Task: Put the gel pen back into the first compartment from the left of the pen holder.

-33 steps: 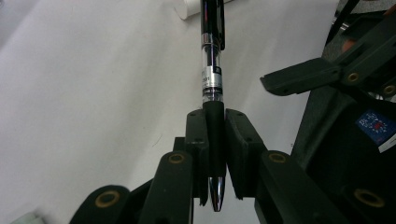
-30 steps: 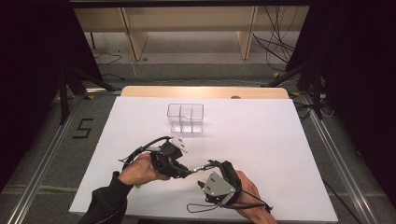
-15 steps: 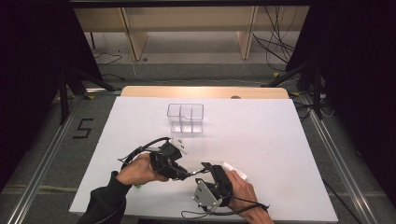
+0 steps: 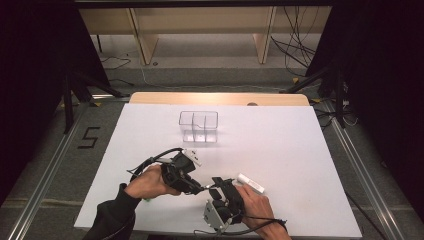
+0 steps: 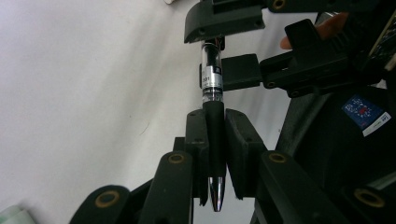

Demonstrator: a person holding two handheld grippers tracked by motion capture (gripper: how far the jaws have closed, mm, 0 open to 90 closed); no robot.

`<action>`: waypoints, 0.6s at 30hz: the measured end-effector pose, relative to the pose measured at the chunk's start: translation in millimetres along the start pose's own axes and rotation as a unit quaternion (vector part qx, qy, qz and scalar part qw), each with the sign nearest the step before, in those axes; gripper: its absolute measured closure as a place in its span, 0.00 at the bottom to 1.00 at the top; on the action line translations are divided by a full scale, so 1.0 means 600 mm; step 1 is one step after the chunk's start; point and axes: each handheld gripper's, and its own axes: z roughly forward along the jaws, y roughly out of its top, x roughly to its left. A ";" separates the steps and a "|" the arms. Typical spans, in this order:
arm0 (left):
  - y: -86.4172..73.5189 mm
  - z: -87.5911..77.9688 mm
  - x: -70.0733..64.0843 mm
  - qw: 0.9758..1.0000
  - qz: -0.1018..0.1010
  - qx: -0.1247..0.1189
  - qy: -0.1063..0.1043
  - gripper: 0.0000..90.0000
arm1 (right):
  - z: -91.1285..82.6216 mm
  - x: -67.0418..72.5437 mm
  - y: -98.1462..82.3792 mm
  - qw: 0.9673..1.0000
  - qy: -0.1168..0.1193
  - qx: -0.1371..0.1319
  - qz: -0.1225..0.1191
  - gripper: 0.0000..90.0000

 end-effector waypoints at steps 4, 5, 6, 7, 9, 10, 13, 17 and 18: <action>-0.001 0.002 0.001 1.000 -0.002 0.002 -0.002 0.89 | 0.002 0.005 0.001 1.000 -0.006 -0.001 -0.023 0.67; -0.001 0.003 0.001 1.000 -0.002 0.003 -0.002 0.89 | 0.002 0.007 0.001 1.000 -0.008 -0.001 -0.024 0.68; -0.001 0.003 0.002 1.000 -0.001 0.004 -0.002 0.89 | 0.002 0.007 0.002 0.999 -0.010 -0.001 -0.031 0.69; -0.001 0.004 0.002 1.000 0.001 0.006 -0.002 0.89 | 0.001 0.009 0.002 0.999 -0.012 0.001 -0.030 0.70; -0.001 0.005 0.002 1.000 0.000 0.008 -0.005 0.89 | 0.001 0.011 0.003 0.999 -0.015 0.000 -0.037 0.71; -0.001 0.006 0.001 1.000 -0.001 0.007 -0.005 0.89 | 0.002 0.010 0.003 0.999 -0.017 -0.002 -0.044 0.72; -0.001 0.006 0.001 1.000 0.001 0.009 -0.006 0.89 | 0.001 0.012 0.004 0.998 -0.019 -0.001 -0.053 0.75; 0.000 0.007 0.001 1.000 -0.002 0.014 -0.010 0.89 | 0.000 0.015 0.005 0.998 -0.017 -0.005 -0.056 0.80; -0.001 0.007 0.001 1.000 -0.003 0.014 -0.010 0.89 | 0.000 0.014 0.005 0.998 -0.017 -0.008 -0.066 0.81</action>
